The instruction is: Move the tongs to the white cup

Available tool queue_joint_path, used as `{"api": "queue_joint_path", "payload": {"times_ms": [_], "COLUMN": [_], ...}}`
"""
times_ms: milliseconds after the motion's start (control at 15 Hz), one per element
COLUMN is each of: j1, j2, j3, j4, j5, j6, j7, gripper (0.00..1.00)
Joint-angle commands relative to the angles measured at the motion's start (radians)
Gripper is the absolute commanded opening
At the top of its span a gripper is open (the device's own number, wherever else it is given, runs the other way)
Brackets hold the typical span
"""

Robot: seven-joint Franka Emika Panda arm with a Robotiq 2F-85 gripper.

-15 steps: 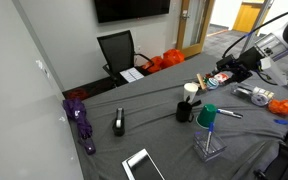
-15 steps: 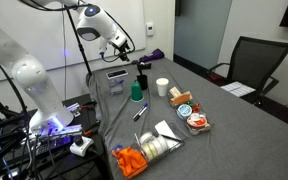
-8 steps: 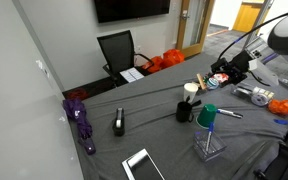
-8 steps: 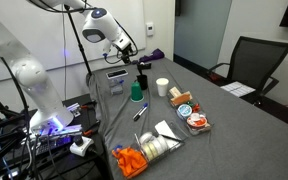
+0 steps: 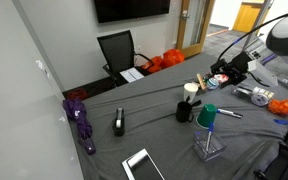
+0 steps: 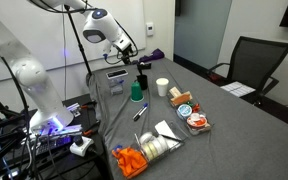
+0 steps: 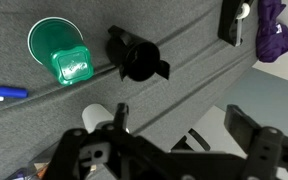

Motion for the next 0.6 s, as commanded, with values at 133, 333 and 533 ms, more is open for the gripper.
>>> {"api": "queue_joint_path", "payload": {"times_ms": [133, 333, 533], "j1": [0.005, 0.016, 0.022], "j2": [0.091, 0.140, 0.198], "j3": [-0.026, -0.038, -0.035], "j4": [0.032, 0.054, 0.091], "j5": [0.025, 0.056, 0.111], "j6": [0.020, 0.026, 0.046], "j7": [-0.035, -0.064, -0.103], "gripper": [1.00, 1.00, 1.00]}}
